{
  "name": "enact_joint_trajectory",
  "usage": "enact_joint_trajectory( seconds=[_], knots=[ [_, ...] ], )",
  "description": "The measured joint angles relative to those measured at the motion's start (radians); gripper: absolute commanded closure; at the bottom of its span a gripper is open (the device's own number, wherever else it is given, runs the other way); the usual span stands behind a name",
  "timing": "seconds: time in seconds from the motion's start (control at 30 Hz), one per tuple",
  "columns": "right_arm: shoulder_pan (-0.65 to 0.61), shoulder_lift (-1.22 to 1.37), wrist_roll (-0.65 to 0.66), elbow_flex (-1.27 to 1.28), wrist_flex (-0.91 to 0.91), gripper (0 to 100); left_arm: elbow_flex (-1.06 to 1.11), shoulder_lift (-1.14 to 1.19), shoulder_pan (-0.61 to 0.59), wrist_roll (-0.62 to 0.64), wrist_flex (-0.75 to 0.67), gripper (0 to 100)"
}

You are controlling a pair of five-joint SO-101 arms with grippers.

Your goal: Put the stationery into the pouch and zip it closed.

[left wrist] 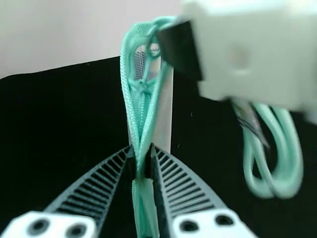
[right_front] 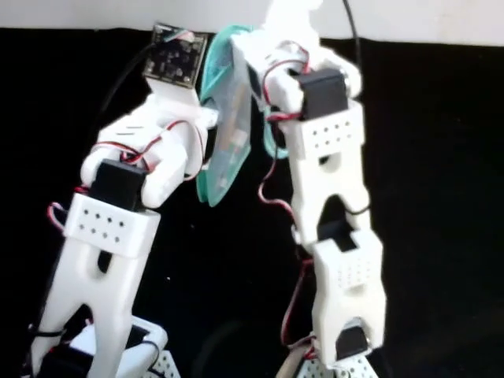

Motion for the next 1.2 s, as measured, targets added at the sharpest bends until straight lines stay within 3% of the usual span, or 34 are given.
enact_joint_trajectory(
  seconds=[0.3,0.47,0.6,0.93,1.1,1.2],
  knots=[
    [-0.002,0.186,0.043,-0.006,-0.272,99.3,-0.002,0.005,-0.018,0.000,0.005,99],
    [0.195,0.278,0.040,0.003,-0.408,99.3,0.023,0.011,-0.014,0.003,0.081,99],
    [0.264,0.275,0.040,0.000,-0.425,99.3,0.025,0.009,-0.015,0.003,0.089,99],
    [0.249,0.276,0.040,-0.006,-0.428,99.3,0.023,0.009,-0.015,0.003,0.089,99],
    [0.170,0.278,0.040,-0.157,-0.374,99.3,0.023,0.009,-0.012,0.005,0.089,99],
    [0.092,0.276,0.104,-0.250,-0.305,99.3,0.023,0.009,-0.017,0.005,0.089,99]
  ],
)
